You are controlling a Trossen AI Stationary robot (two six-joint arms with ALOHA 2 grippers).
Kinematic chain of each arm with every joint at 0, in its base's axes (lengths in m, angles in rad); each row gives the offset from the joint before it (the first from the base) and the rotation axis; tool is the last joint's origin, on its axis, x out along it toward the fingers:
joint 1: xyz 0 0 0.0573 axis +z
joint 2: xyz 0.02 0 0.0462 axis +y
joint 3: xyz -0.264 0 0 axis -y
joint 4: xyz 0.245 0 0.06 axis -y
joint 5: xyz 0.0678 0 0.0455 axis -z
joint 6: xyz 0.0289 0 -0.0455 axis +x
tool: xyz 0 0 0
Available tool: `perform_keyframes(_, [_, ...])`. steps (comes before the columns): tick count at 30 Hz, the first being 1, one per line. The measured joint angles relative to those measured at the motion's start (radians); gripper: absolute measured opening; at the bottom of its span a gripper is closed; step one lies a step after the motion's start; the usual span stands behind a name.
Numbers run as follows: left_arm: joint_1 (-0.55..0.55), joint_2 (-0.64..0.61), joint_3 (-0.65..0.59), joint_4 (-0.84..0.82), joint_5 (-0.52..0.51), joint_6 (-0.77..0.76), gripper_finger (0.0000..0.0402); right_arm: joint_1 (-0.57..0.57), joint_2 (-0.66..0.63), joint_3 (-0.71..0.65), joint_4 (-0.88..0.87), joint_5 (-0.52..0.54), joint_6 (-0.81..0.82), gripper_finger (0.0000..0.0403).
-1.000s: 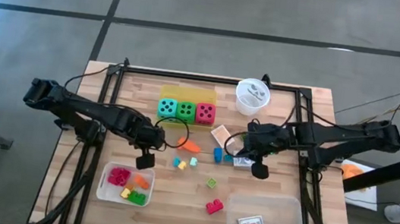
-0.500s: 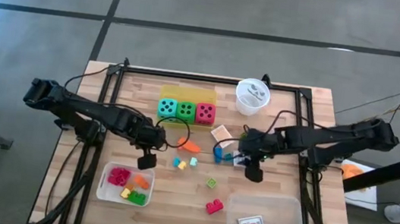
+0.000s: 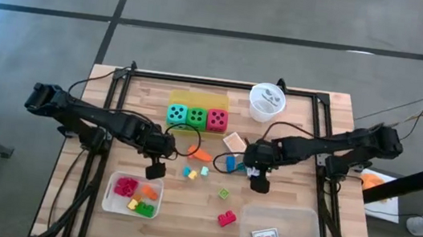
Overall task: Pick & Place Toys
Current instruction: Put the blue deck of cards into the transparent bin
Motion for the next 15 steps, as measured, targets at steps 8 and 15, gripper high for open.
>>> perform_keyframes(8, [0.0, 0.0, 0.0, 0.017, 0.0, 0.0, 0.0367, -0.013, 0.013, 0.0, -0.069, 0.115, -0.029, 0.0343])
perform_keyframes(15, [0.0, 0.0, 0.0, 0.018, 0.0, 0.0, 0.0367, -0.013, 0.017, 0.0, -0.067, 0.118, -0.123, 0.0343])
